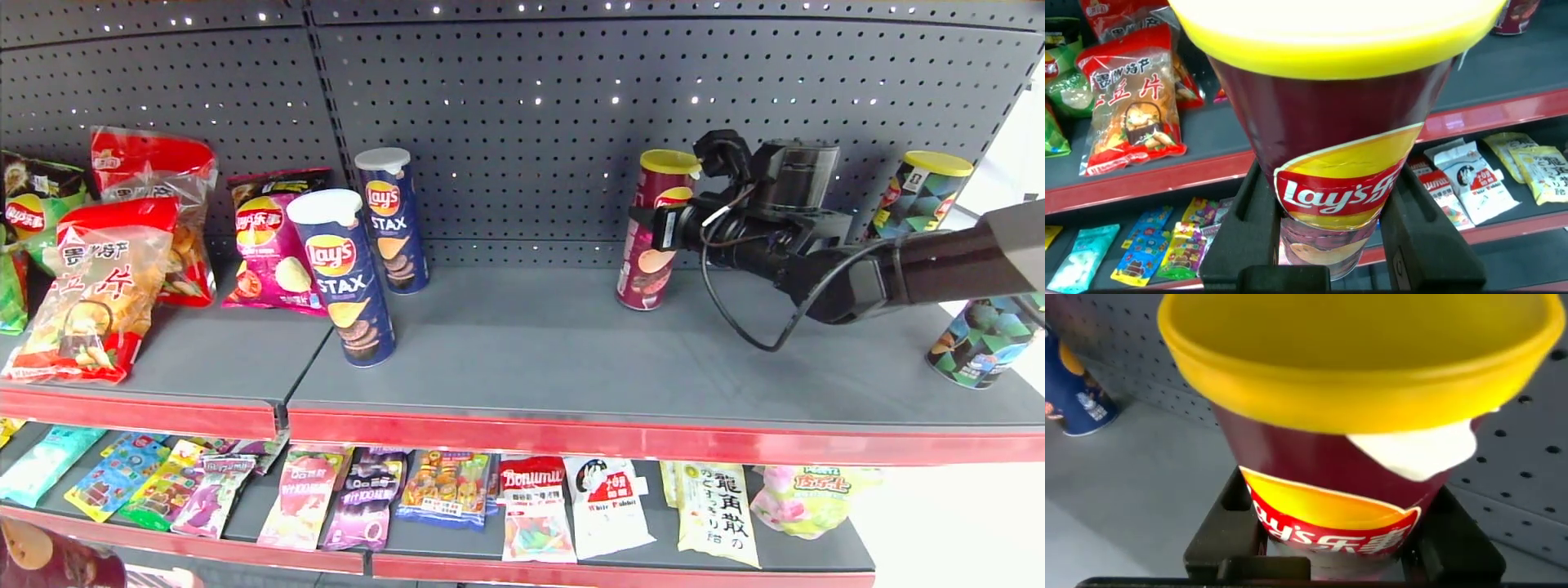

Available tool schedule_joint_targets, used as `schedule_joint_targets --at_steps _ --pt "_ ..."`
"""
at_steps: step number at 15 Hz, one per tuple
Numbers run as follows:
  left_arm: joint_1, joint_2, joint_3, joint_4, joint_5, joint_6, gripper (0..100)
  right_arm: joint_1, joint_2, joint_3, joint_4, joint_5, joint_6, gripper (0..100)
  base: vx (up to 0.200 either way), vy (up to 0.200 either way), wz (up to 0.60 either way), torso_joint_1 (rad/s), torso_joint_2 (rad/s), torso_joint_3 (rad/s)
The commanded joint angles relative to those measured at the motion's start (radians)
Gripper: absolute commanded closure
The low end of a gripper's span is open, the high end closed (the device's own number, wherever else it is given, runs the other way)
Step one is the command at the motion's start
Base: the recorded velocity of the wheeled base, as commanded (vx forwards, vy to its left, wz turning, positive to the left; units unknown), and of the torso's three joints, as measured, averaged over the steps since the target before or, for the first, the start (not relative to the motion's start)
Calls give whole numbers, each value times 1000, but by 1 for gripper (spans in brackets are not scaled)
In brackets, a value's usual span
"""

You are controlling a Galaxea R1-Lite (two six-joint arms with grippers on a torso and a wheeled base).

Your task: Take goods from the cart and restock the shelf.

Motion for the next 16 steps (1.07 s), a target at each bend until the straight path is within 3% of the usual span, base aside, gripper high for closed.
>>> schedule_joint_targets --at_steps 1,8,11,16 --pt "0 -6 -1 0 0 0 100 33 -116 77 0 -59 0 100 0 0 0 0 0 0" --pt "0 -3 1 2 0 0 100 102 -325 303 15 -309 17 100 0 0 0 0 0 0" --pt "0 -5 2 2 0 0 100 163 -358 350 17 -430 113 100 0 0 0 0 0 0" --pt "0 -6 2 2 0 0 100 263 -389 467 -6 -559 129 100 0 0 0 0 0 0"
